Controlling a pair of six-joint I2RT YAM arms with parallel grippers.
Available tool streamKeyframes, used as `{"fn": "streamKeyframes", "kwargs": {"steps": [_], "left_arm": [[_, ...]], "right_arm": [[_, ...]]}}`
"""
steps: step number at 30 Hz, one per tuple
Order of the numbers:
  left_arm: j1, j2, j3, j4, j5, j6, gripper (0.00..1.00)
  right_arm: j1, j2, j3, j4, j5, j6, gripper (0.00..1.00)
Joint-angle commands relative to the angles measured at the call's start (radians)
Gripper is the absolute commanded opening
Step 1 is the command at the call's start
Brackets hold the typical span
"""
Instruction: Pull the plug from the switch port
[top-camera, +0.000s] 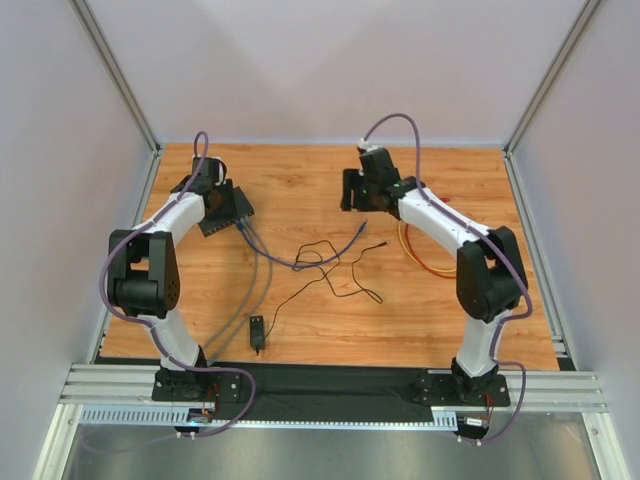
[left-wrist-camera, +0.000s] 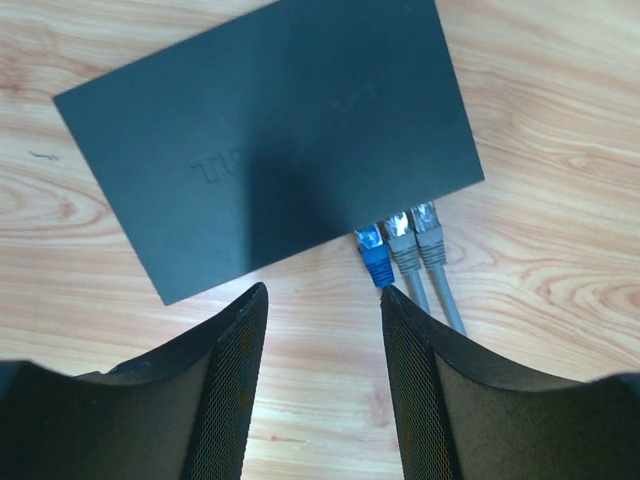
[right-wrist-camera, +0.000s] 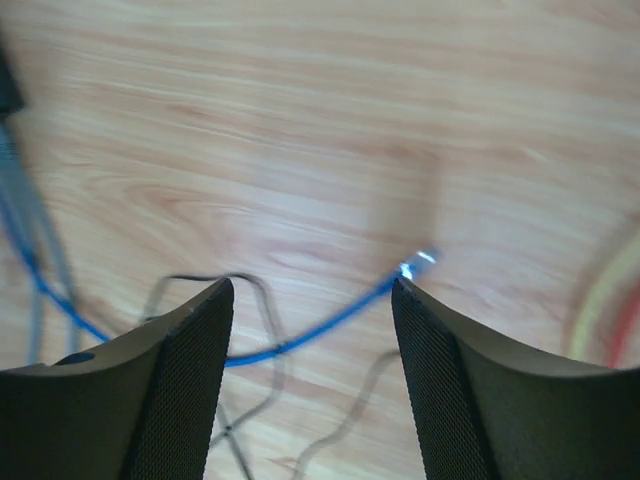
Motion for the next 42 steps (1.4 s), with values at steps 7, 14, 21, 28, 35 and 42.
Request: {"fn": "streamKeyframes", "kwargs": {"steps": [7, 14, 21, 28, 35, 42], "left_arm": [[0.048, -0.052, -0.015, 0.08, 0.027, -0.04, 0.57], [0.062, -0.12, -0.069, 0.132, 0.03, -0.049, 0.57], [0.063, -0.101, -0.066, 0.135, 0.054, -0.06, 0.57], [0.066, -0.12, -0.075, 0.148, 0.06, -0.064, 0.57], [0.066, -0.112, -0.083, 0.168, 0.074, -0.081, 0.56], [0.09, 0.007, 0.055, 0.159, 0.068, -0.081, 0.59]], "right_arm": [[0.158, 0.489, 0.545, 0.106, -0.336, 0.042, 0.65], [0.203, 0.712, 0.809, 0.178, -0.488, 0.158, 0.56], [0.227, 0.784, 0.848, 0.231, -0.536, 0.2, 0.37], [0.246, 0.81, 0.849, 0.212, -0.514, 0.174, 0.3], [0.252, 0.838, 0.86, 0.254, -0.491, 0.18, 0.32], [0.25, 0.861, 0.866, 0.32, -0.485, 0.251, 0.39]]}}
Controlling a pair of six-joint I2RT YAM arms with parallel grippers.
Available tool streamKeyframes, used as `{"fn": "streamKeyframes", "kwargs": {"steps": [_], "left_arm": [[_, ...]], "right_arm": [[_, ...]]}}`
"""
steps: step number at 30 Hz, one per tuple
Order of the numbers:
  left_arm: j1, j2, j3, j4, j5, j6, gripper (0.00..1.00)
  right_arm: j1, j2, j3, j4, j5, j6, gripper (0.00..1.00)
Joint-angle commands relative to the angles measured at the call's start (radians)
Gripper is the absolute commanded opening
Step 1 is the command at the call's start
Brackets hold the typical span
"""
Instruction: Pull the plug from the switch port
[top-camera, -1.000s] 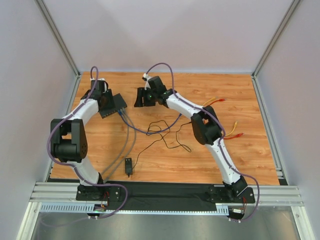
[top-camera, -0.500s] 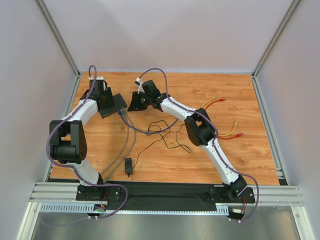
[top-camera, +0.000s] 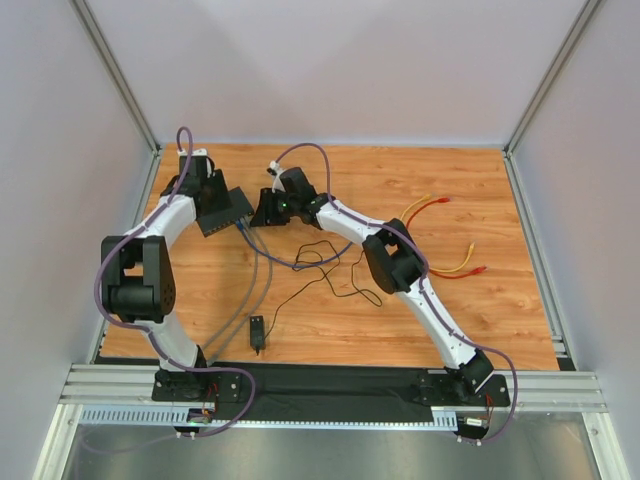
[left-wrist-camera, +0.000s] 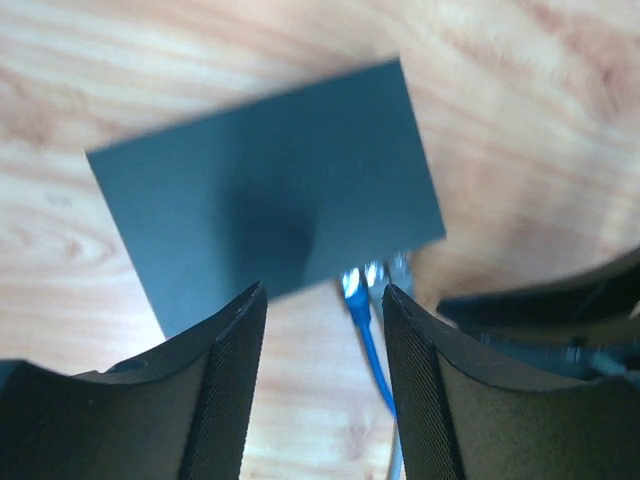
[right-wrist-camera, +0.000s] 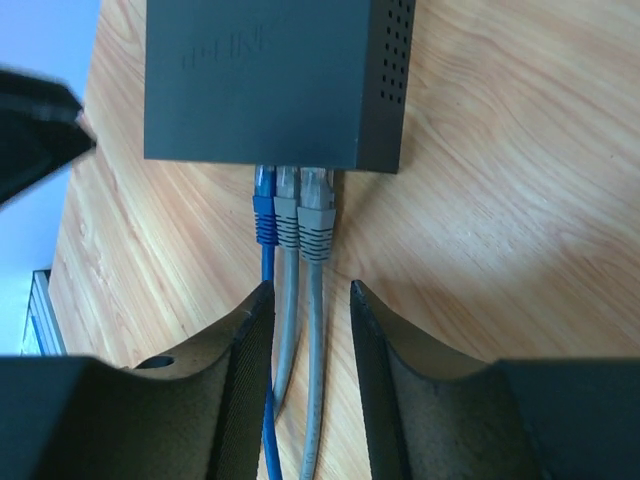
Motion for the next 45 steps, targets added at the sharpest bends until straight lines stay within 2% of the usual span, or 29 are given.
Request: {"fn": "streamKeyframes", "kwargs": {"steps": [1, 3, 6, 10, 13, 18, 21, 24, 28, 34, 41, 45], "left_arm": [[0.03, 0.091, 0.151, -0.004, 0.008, 0.003, 0.59], [0.03, 0.17, 0.283, -0.08, -0.013, 0.017, 0.61], [0.047, 0.234, 0.397, -0.119, -0.032, -0.012, 0.6], [0.063, 0.26, 0.415, -0.073, -0.076, -0.066, 0.58], [0.061, 0.336, 0.503, -0.145, -0.102, -0.076, 0.57], [0.063, 0.454, 0.602, -0.208, -0.018, -0.06, 0.56], [0.064, 0.505, 0.678, -0.289, -0.026, -0.087, 0.55], [0.063, 0.498, 0.658, -0.263, 0.019, -0.089, 0.5], [0.063, 0.47, 0.59, -0.214, 0.02, -0.089, 0.5], [0.063, 0.488, 0.583, -0.235, 0.095, -0.086, 0.49], [0.066, 0.422, 0.458, -0.185, 0.103, -0.093, 0.48], [0.066, 0.398, 0.42, -0.173, 0.1, -0.095, 0.48]], "right_arm": [[0.004, 0.025, 0.04, 0.064, 0.001, 0.035, 0.39], [0.001, 0.019, 0.024, 0.068, -0.011, 0.052, 0.4], [-0.005, 0.011, -0.003, 0.116, -0.039, 0.097, 0.4], [-0.005, 0.015, 0.0, 0.13, -0.071, 0.144, 0.4], [-0.005, 0.003, -0.003, 0.145, -0.083, 0.146, 0.42], [-0.008, -0.02, -0.009, 0.16, -0.091, 0.152, 0.44], [-0.01, -0.021, -0.011, 0.166, -0.094, 0.158, 0.44], [-0.01, -0.02, -0.016, 0.165, -0.085, 0.16, 0.44], [-0.013, -0.006, -0.019, 0.179, -0.093, 0.189, 0.44], [-0.018, 0.018, -0.019, 0.229, -0.116, 0.239, 0.44], [-0.018, 0.038, -0.019, 0.237, -0.137, 0.27, 0.43], [-0.016, 0.011, -0.072, 0.231, -0.134, 0.257, 0.43]]}}
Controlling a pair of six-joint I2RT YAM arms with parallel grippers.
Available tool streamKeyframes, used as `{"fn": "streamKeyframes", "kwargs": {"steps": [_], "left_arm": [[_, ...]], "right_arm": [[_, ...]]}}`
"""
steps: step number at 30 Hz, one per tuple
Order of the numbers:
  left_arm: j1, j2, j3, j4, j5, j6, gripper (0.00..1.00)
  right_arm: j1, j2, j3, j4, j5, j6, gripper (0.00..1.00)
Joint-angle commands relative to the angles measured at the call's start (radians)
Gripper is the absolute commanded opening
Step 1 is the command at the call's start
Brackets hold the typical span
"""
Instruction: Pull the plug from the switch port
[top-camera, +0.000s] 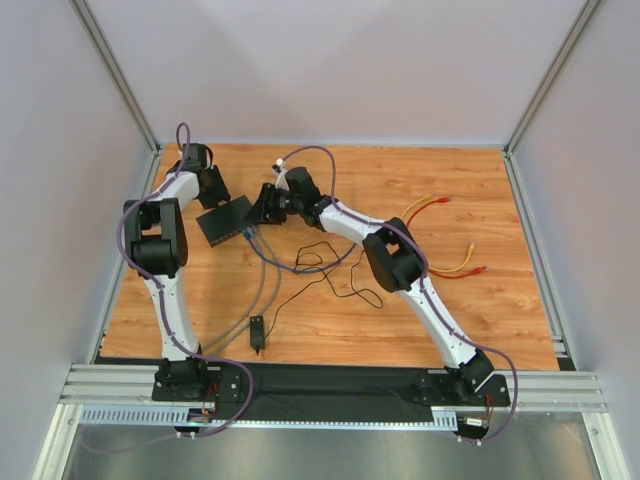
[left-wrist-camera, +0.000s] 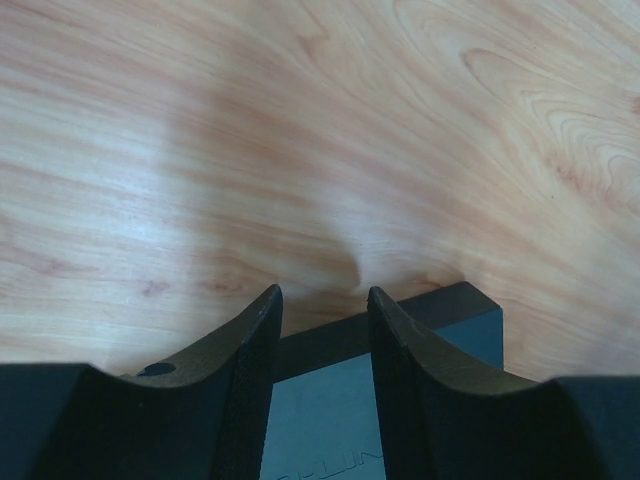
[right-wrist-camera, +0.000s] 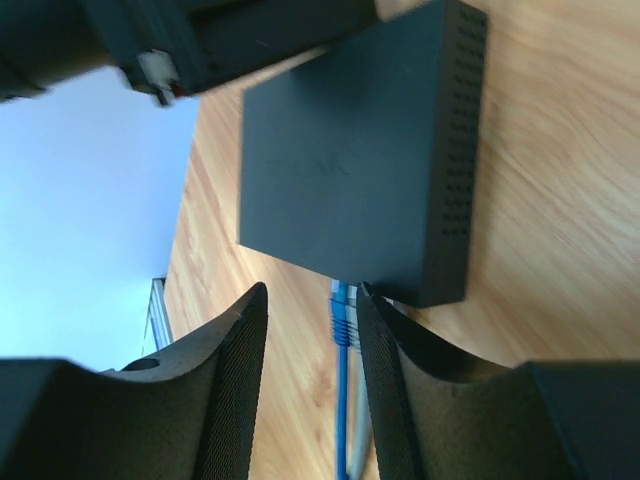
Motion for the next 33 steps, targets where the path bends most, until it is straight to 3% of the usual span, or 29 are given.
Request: {"fn": "streamKeyframes", "kwargs": {"steps": [1, 7, 16, 26, 33], "left_arm": [[0.0, -0.068, -0.037, -0.004, 0.02, -0.006, 0.48], [-0.003, -0.146, -0.092, 0.035, 0.006, -0.009, 0.49], [-0.029, -0.308, -0.227, 0.111, 0.04, -0.015, 0.5], [-0.083, -0.287, -0.232, 0.116, 0.098, -0.009, 0.5], [-0.083, -0.255, -0.209, 0.089, 0.125, -0.001, 0.49]], "right_arm": [[-0.003, -0.014, -0.054, 0.025, -0.009, -0.003, 0.43], [-0.016, -0.06, -0.148, 0.031, -0.005, -0.058, 0.43], [-0.034, -0.12, -0.242, 0.169, -0.056, -0.026, 0.44], [-0.046, -0.223, -0.327, 0.17, -0.052, -0.047, 0.46], [-0.059, -0.163, -0.325, 0.156, -0.047, -0.055, 0.43]]}}
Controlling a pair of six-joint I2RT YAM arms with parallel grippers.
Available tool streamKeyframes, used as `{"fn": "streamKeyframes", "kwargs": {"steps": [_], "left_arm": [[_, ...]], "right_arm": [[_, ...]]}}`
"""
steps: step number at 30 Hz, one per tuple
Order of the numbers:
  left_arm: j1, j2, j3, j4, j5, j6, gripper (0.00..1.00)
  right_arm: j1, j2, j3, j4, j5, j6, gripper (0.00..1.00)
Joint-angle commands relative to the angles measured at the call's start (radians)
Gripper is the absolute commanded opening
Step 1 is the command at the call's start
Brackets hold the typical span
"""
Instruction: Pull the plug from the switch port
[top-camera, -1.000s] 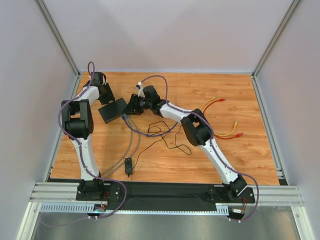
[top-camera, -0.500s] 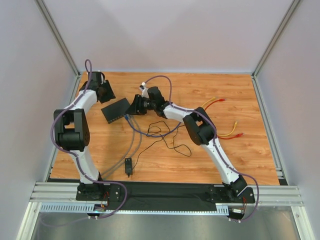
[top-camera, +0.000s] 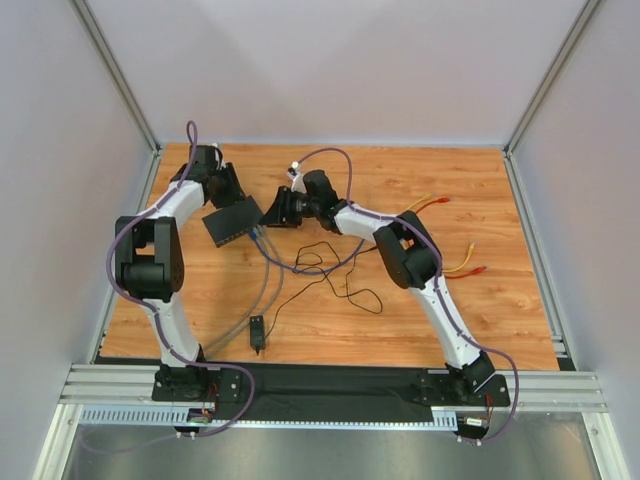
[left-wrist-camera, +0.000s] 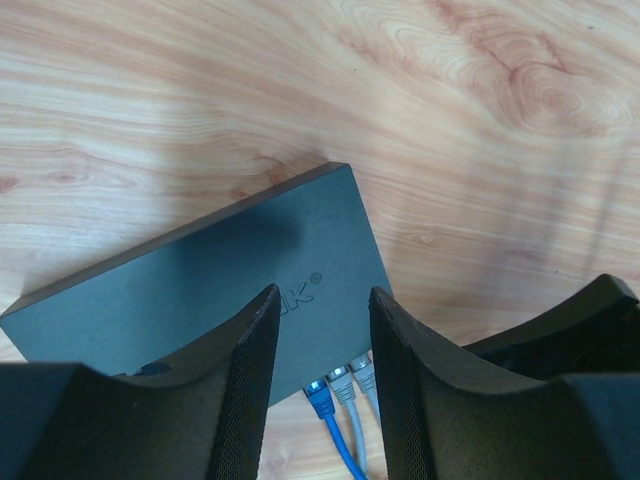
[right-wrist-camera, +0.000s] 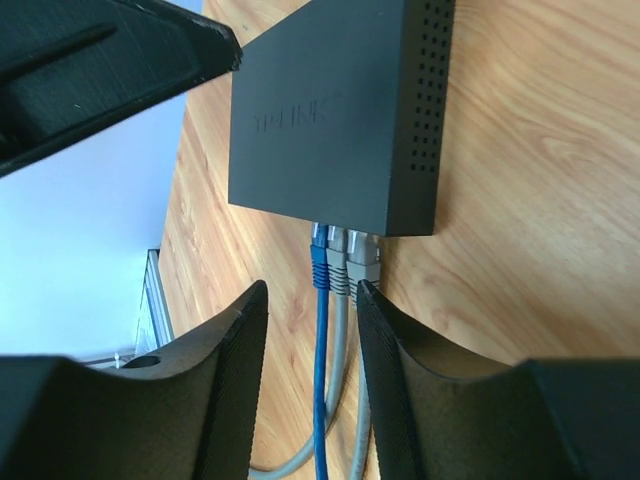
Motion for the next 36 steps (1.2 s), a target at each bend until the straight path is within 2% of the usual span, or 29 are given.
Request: {"fn": "streamKeyframes", "kwargs": {"steps": [1, 10, 26, 36], "left_arm": [[0.004, 0.028, 0.034, -0.008, 0.026, 0.002, 0.49], [0.004, 0.074, 0.043, -0.031, 0.055, 0.002, 0.44], [0.004, 0.08, 0.043, -0.032, 0.06, 0.002, 0.43], [0.004, 0.092, 0.054, -0.043, 0.06, 0.008, 0.43]], "right_arm": [[-0.006, 0.006, 0.013, 0.004, 0.009, -0.019, 0.42], [-0.001, 0.096, 0.104, -0.016, 0.001, 0.001, 0.39], [0.009, 0.181, 0.19, -0.028, 0.001, 0.071, 0.34], [0.009, 0.205, 0.211, -0.035, 0.01, 0.098, 0.22]]}}
